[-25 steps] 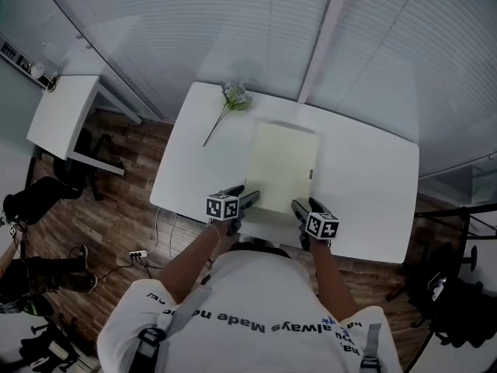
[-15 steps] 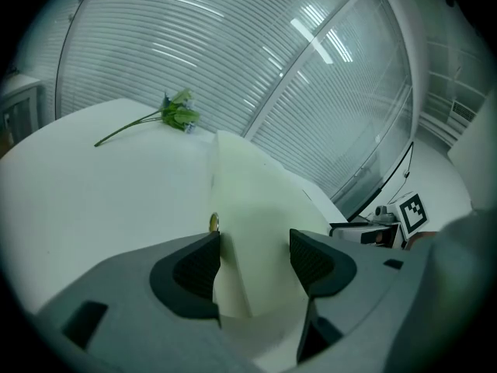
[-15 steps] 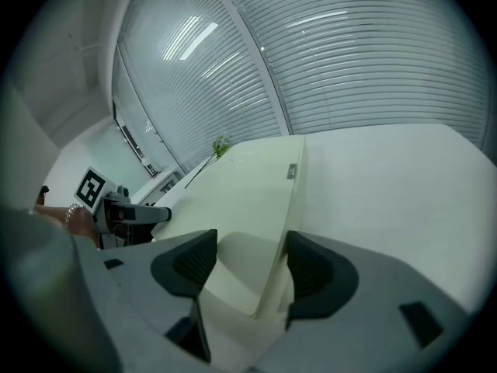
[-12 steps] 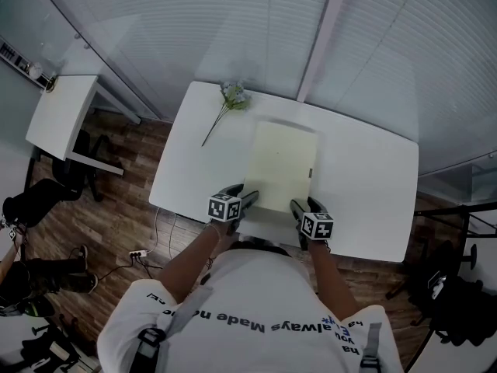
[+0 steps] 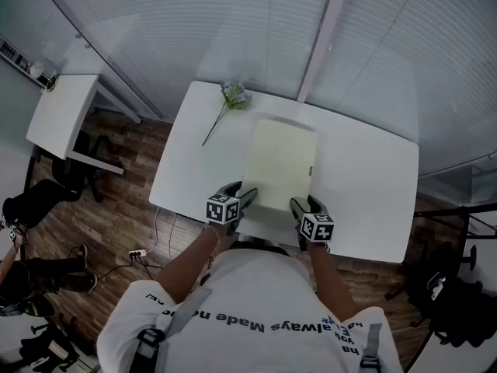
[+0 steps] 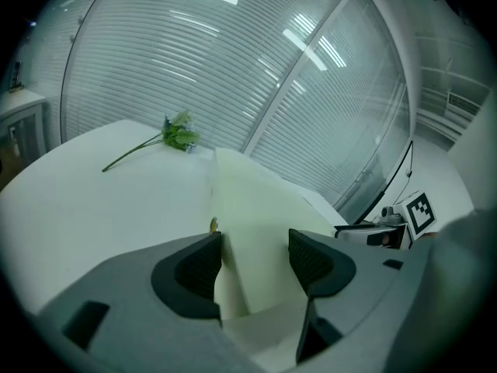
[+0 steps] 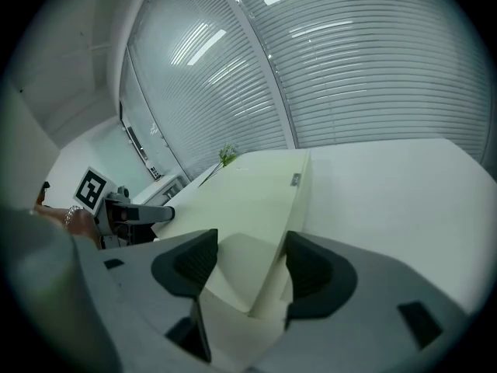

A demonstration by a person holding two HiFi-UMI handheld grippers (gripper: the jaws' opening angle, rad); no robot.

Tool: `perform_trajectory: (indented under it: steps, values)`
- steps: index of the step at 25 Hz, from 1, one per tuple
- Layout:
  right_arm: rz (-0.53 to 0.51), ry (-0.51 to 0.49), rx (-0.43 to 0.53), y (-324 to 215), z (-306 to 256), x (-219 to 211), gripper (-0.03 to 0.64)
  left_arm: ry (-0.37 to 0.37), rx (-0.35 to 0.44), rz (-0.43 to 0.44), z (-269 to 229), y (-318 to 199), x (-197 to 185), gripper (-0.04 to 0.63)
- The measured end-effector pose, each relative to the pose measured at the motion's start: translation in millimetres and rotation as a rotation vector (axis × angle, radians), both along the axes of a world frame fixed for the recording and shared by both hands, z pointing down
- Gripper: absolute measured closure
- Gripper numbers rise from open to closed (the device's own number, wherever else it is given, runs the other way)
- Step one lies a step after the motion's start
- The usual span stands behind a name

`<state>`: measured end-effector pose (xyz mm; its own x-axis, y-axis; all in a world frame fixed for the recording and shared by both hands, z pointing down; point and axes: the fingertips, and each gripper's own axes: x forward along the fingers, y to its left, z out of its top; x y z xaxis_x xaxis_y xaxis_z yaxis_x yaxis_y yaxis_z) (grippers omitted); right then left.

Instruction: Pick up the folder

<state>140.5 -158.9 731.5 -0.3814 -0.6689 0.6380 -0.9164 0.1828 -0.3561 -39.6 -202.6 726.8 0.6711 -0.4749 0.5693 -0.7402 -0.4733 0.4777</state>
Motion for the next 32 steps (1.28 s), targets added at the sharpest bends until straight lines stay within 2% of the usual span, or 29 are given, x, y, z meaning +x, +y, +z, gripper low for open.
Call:
perform_trajectory:
  steps: [12, 32]
  values:
    - [0.001, 0.021, 0.075, -8.6, -33.0, 3.4, 0.345, 0.026, 0.065, -0.022, -30.8, -6.7, 2.9, 0.325]
    - [0.011, 0.047, 0.240, -29.3, -119.5, 6.4, 0.345, 0.098, 0.197, -0.091, -109.2, -24.3, 3.8, 0.325]
